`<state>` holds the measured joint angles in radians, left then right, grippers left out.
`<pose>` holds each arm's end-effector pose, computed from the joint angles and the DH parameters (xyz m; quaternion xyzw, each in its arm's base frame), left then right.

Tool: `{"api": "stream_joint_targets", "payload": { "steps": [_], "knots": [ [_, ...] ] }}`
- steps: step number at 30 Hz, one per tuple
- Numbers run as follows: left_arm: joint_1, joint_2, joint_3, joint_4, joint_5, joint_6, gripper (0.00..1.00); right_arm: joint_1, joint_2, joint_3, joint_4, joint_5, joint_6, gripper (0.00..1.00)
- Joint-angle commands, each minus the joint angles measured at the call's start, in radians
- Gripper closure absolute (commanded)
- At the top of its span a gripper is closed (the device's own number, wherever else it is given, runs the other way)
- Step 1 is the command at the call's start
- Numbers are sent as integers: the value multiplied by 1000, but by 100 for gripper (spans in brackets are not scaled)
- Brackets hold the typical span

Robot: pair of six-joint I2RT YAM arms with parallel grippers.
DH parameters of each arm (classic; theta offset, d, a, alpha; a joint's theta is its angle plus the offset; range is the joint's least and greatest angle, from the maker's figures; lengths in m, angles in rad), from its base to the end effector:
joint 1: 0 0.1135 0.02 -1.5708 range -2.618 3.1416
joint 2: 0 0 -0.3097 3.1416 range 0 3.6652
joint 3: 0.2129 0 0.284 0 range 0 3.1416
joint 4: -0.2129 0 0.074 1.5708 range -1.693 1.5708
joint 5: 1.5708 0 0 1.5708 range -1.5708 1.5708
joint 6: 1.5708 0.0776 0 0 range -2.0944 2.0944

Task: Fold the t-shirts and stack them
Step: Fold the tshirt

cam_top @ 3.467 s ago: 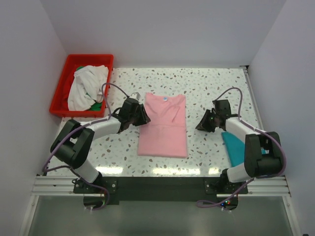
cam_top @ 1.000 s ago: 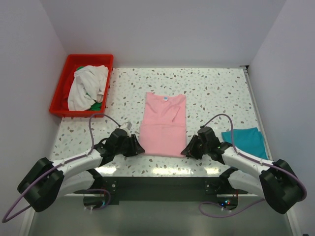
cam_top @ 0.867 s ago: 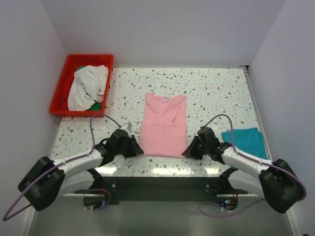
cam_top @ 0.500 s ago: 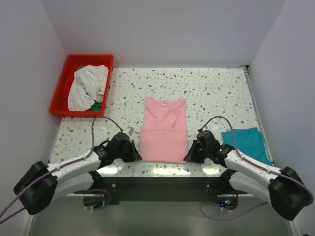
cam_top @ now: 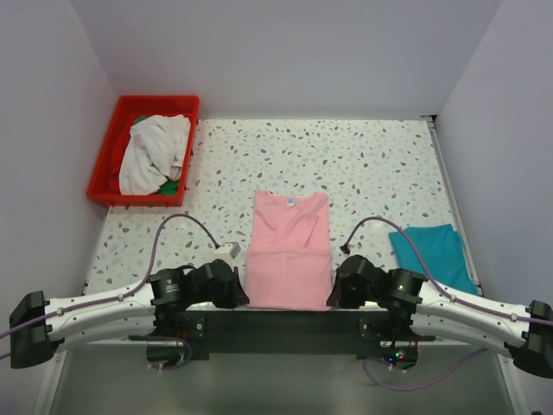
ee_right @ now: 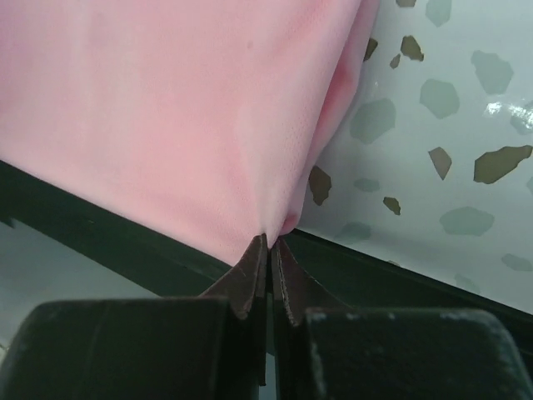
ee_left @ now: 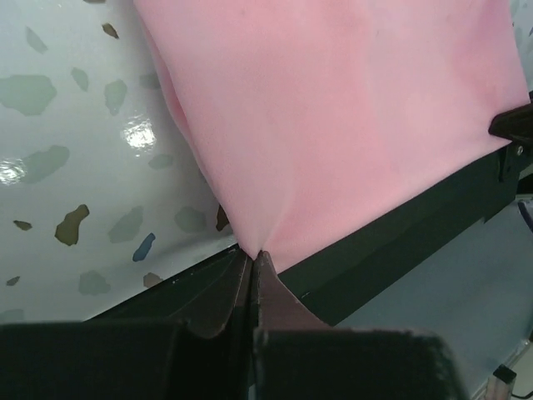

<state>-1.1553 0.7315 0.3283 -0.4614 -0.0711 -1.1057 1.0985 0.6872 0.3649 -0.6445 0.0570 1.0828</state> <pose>0.0723 -0.1503 0.1515 0.0110 0.9377 -0.2984 0.1775 0.0717 0.1306 0.1543 0.0010 0.9544 0.2511 0.1615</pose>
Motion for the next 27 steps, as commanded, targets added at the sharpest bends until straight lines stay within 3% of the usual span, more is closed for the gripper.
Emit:
{"api": "stream_joint_targets", "payload": {
  "steps": [1,9,18,21,25,27],
  "knots": [
    [-7,-14,112,-109,-131,-25,100,6,-8,115,-119,127,-4,100],
    [-7,37,290,-177,-217,43,100,6,41,285,-207,213,-67,100],
    [2,43,383,-200,-257,82,100,6,54,404,-273,288,-99,100],
    [63,71,403,-172,-222,144,100,6,77,443,-285,323,-115,100],
    [234,109,408,-80,-84,272,100,-12,159,509,-281,365,-162,100],
    [256,134,431,-42,-53,302,100,-57,189,549,-265,356,-216,100]
  ]
}}
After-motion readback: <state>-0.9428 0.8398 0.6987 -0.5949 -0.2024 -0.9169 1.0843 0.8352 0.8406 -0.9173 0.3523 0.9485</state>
